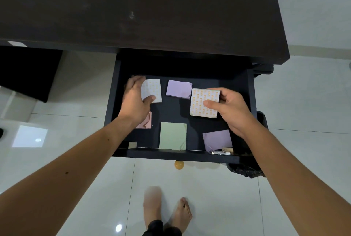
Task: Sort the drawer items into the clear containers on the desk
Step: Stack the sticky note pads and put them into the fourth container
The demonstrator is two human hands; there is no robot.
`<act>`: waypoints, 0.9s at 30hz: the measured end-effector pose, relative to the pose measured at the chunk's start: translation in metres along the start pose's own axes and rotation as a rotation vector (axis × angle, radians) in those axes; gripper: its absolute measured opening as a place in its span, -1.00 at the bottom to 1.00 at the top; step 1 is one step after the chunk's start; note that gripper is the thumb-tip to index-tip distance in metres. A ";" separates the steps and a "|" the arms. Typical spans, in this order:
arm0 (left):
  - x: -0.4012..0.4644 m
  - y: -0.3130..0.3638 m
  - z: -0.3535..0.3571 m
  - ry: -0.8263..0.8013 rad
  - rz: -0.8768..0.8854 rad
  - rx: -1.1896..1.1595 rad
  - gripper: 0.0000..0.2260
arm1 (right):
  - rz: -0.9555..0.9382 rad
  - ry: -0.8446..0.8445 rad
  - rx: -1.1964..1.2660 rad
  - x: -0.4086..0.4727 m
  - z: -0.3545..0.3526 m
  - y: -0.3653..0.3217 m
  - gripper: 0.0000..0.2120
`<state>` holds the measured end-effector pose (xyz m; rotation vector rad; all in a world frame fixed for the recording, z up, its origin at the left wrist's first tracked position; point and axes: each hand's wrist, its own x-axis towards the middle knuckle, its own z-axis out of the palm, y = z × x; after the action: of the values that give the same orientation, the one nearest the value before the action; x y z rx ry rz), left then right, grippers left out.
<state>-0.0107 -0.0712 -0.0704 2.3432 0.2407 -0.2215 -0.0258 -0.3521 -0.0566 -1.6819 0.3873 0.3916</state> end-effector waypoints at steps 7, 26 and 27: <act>0.004 -0.001 0.000 -0.047 0.001 0.102 -0.29 | -0.005 -0.091 0.057 -0.011 -0.003 -0.004 -0.68; -0.019 0.010 -0.019 -0.060 -0.022 -0.602 -0.74 | -0.038 -0.109 0.127 -0.038 -0.002 -0.015 -0.65; -0.021 0.013 -0.020 -0.062 -0.030 -0.626 -0.75 | -0.039 -0.112 0.144 -0.039 -0.001 -0.017 -0.67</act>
<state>-0.0261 -0.0682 -0.0429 1.7108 0.2691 -0.1982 -0.0523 -0.3492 -0.0237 -1.5181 0.2929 0.4177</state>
